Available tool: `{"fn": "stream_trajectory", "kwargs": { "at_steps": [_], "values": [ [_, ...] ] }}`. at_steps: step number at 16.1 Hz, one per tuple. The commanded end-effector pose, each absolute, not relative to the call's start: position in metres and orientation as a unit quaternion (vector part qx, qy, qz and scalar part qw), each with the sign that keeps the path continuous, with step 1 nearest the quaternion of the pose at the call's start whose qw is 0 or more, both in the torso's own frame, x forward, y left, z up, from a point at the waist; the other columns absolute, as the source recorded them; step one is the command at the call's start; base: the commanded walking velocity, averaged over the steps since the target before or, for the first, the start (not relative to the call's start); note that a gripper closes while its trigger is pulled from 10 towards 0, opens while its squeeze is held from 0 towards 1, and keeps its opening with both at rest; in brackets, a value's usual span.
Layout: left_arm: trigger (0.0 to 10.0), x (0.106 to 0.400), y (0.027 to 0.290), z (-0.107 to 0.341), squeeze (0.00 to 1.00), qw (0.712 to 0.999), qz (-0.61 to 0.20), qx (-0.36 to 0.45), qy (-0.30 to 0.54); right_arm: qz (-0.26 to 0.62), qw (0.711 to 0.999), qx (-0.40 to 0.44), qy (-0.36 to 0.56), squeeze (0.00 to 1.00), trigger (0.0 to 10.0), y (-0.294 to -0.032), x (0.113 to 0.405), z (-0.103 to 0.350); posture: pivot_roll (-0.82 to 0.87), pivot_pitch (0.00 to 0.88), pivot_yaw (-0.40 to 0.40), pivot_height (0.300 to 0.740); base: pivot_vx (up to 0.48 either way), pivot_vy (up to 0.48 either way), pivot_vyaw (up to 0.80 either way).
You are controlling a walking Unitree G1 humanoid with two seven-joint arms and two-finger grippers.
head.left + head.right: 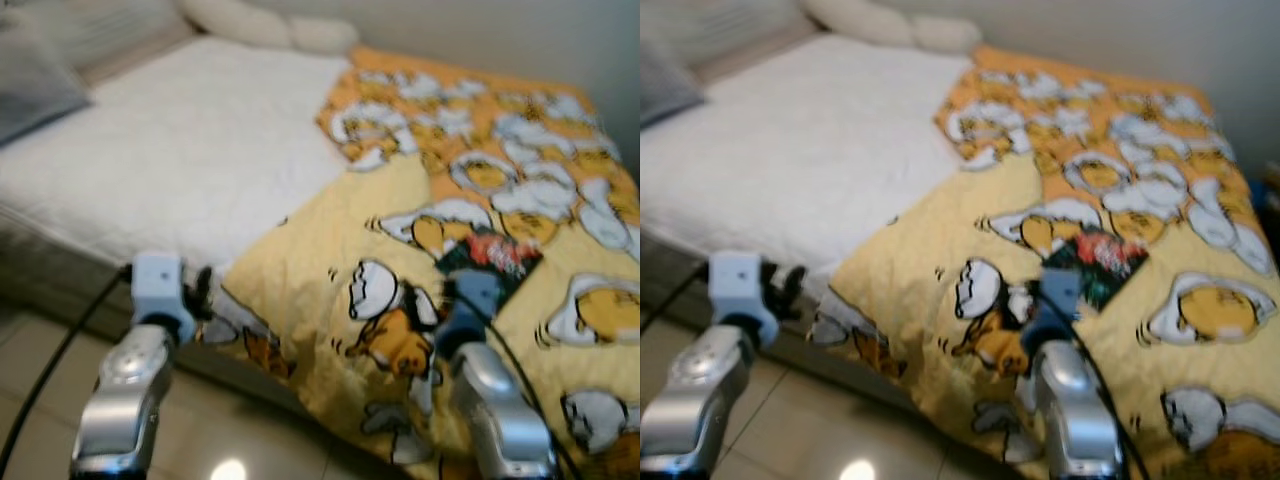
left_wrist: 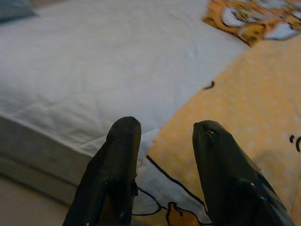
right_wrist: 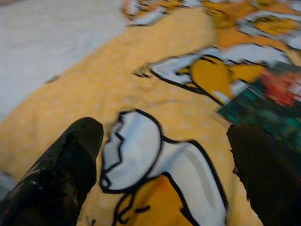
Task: Clean up the room
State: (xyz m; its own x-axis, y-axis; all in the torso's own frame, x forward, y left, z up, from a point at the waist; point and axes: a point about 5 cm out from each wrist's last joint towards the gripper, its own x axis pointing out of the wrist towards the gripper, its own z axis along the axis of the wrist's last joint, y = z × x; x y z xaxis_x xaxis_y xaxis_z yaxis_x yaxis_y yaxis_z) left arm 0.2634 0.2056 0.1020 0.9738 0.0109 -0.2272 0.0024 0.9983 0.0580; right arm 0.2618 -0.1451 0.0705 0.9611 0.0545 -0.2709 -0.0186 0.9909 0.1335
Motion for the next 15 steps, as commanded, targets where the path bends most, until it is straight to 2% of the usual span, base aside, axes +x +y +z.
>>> {"fn": "stream_trajectory", "kwargs": {
  "at_steps": [1, 15],
  "values": [
    [10.0, 0.2653, 0.1995, 0.1027, 0.00, 0.993, -0.006, 0.028, 0.113, 0.008, 0.988, 0.061, 0.139, 0.00, 10.0, -0.1542, 0.2620, 0.0715, -0.02, 0.000, -0.010, 0.740, 0.000, -0.416, 0.80],
    [10.0, 0.2667, 0.2021, 0.1031, 0.00, 0.993, -0.007, 0.037, 0.114, 0.042, 0.985, 0.074, 0.148, 0.00, 10.0, -0.1488, 0.2619, 0.0691, -0.02, 0.000, -0.005, 0.740, 0.000, -0.417, 0.80]
  ]
}}
